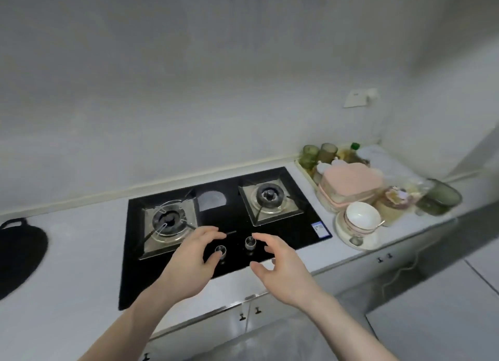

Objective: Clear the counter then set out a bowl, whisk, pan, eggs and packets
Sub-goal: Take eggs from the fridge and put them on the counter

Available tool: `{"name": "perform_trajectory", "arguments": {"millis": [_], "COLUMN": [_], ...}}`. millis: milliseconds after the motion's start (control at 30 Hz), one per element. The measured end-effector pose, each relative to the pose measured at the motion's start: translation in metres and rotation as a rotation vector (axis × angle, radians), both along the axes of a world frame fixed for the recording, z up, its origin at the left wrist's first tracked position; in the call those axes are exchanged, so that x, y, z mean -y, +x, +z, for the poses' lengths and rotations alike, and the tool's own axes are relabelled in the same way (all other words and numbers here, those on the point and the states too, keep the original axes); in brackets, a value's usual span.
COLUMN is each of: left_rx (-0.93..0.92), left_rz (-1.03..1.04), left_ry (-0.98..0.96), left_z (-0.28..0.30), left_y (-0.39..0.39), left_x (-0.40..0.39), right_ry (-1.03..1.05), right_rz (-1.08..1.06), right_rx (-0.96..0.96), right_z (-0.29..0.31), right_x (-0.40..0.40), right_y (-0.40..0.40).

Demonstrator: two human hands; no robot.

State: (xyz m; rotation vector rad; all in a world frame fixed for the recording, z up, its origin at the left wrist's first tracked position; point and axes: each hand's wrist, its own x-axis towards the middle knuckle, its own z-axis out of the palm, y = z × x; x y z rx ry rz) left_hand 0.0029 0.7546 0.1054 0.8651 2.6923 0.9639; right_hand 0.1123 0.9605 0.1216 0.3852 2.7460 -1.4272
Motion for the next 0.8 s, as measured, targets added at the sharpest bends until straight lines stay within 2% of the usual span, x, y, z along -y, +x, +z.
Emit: {"name": "perform_trajectory", "arguments": {"millis": [233,400,633,800], "left_rx": [-0.039,-0.075,-0.073,-0.032], "left_rz": [-0.364,-0.607,-0.824,-0.856], "left_ry": [0.044,0.027,0.088,0.108], "left_z": [0.019,0.031,0.066,0.096], "left_y": [-0.026,-0.013,0.04,0.085], "left_x": [-0.15,-0.274,-0.448,-0.575], "right_ry": [0.026,0.036,0.078,0.044], "right_rz": [-0.334,-0.594,-0.769,-0.845], "right_rx": [-0.041,-0.071,-0.092,-0.106], "right_z": [0.023,0.036,0.044,0.045], "right_x": [-0.112,-0.191,-0.308,-0.384], "right_y": [0.034,0.089,0.167,0.217]}}
